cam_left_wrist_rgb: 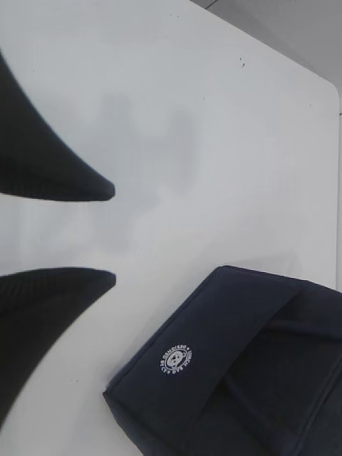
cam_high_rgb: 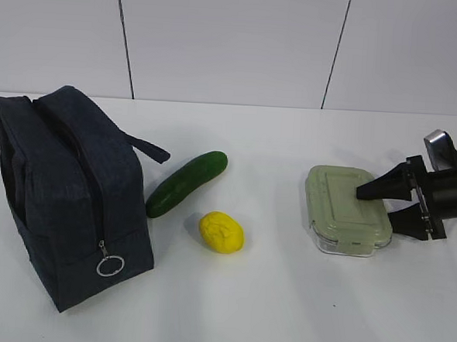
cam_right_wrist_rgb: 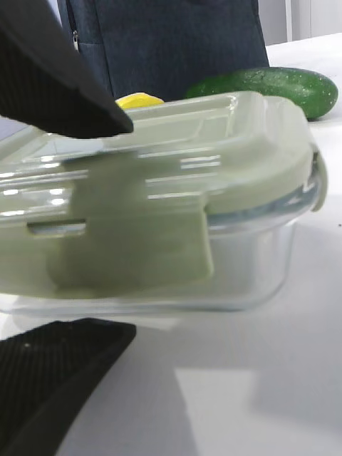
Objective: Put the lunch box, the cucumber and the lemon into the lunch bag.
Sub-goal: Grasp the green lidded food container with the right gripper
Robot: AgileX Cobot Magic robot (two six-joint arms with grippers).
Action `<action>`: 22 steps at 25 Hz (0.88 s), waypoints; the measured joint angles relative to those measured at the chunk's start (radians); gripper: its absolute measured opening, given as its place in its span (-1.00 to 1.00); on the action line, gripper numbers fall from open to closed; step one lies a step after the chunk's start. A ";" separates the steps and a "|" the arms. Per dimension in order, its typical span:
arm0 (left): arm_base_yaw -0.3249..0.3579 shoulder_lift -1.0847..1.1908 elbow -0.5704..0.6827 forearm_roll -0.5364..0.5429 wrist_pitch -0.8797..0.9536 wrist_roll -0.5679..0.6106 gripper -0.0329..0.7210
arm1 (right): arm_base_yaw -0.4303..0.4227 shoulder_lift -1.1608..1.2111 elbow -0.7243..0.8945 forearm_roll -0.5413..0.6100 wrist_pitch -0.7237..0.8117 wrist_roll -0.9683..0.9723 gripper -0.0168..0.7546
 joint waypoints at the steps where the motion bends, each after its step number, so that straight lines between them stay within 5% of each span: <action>1: 0.000 0.000 0.000 0.000 0.000 0.000 -0.28 | 0.000 0.000 0.000 0.000 0.000 0.000 0.58; 22: 0.000 0.000 0.000 0.000 0.000 0.000 -0.28 | 0.000 0.000 -0.048 -0.055 0.000 0.000 0.57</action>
